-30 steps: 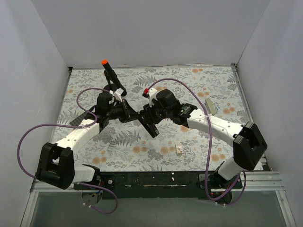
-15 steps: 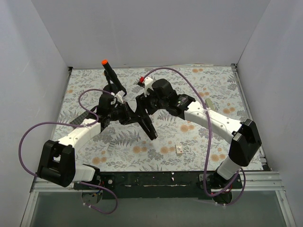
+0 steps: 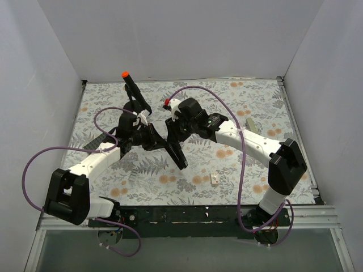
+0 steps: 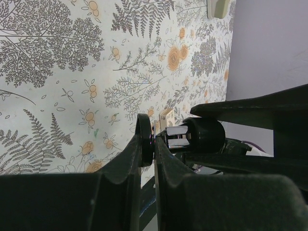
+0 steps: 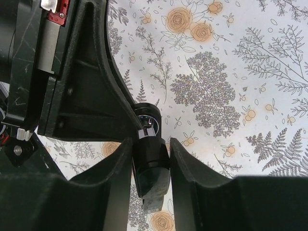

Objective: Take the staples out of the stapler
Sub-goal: Unload the staple at the center of the board.

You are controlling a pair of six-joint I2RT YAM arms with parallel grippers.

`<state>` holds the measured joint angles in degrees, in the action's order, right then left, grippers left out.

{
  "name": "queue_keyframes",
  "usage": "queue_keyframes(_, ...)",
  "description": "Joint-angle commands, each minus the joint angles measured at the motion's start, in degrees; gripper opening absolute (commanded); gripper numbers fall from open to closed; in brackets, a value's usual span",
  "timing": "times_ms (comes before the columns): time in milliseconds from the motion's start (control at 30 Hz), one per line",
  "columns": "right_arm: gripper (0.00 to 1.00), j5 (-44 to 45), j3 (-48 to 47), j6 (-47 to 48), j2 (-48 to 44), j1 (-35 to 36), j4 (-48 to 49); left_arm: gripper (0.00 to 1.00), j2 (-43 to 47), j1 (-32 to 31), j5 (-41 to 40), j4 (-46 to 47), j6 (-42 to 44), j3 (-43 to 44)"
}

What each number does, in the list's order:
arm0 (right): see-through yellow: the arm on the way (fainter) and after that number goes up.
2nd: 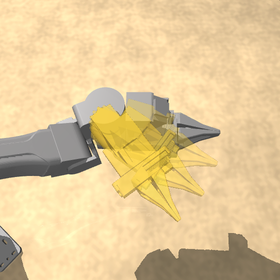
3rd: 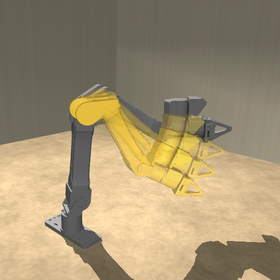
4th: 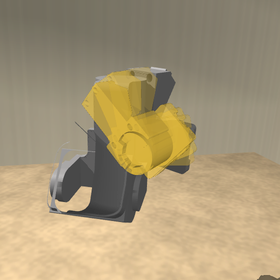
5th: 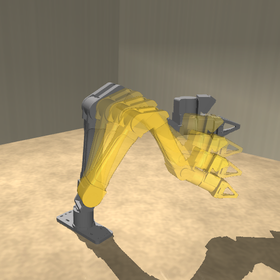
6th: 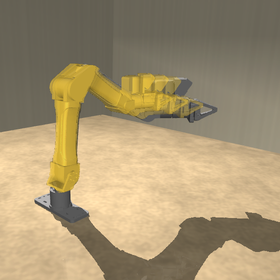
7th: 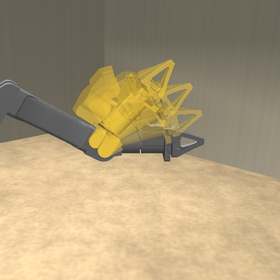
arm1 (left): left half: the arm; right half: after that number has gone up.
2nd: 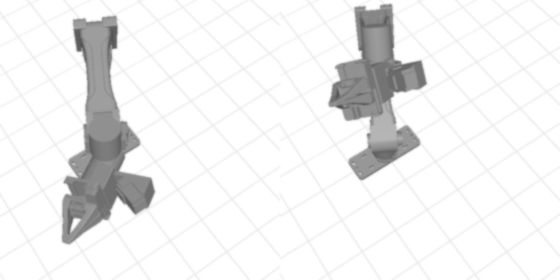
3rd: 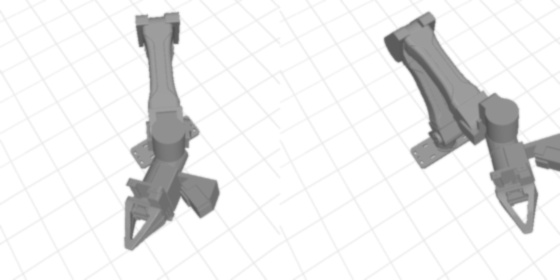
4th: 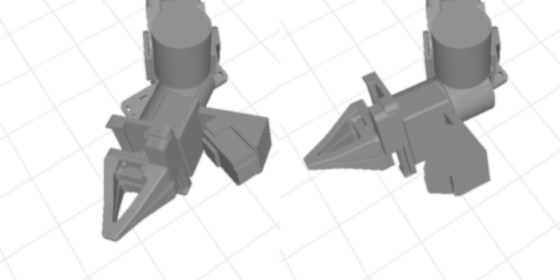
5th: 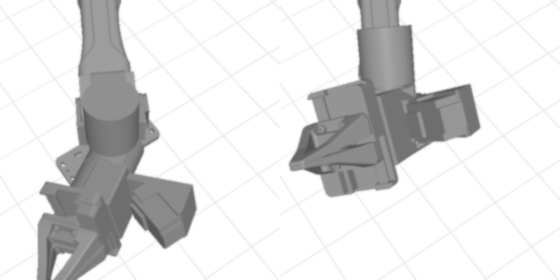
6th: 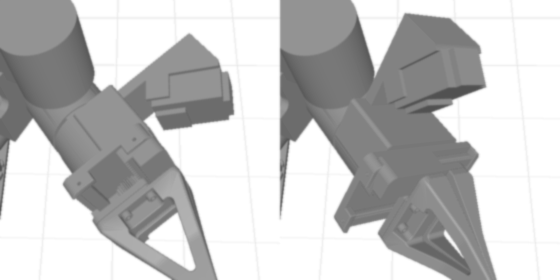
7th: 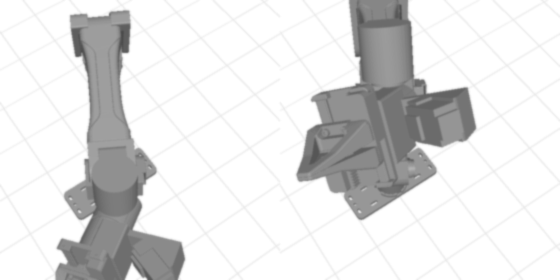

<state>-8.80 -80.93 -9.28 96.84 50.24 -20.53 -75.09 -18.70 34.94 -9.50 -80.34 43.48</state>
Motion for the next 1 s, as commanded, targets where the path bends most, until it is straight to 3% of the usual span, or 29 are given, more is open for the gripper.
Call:
queue_keyframes(0,0.30,1.1,-2.2,0.8,-1.3,0.2,-0.3,0.00,3.9,-0.2,0.3,1.4,-1.8,3.3)
queue_keyframes(167,0.13,1.9,0.0,0.8,-4.1,-1.3,-0.1,0.00,3.5,0.5,-3.5,-2.4,0.4,6.8)
queue_keyframes(400,0.12,1.7,6.5,1.4,-10.8,-4.0,-0.7,0.00,3.5,5.8,-4.3,-6.6,1.9,9.3)
queue_keyframes(633,0.13,0.5,13.7,1.8,-16.5,-6.3,-0.1,0.00,5.0,6.5,-5.2,-7.0,3.8,10.0)
queue_keyframes(967,0.14,-0.9,16.9,2.0,-19.8,-7.6,0.6,0.00,6.3,6.6,-7.9,-7.7,4.0,9.8)
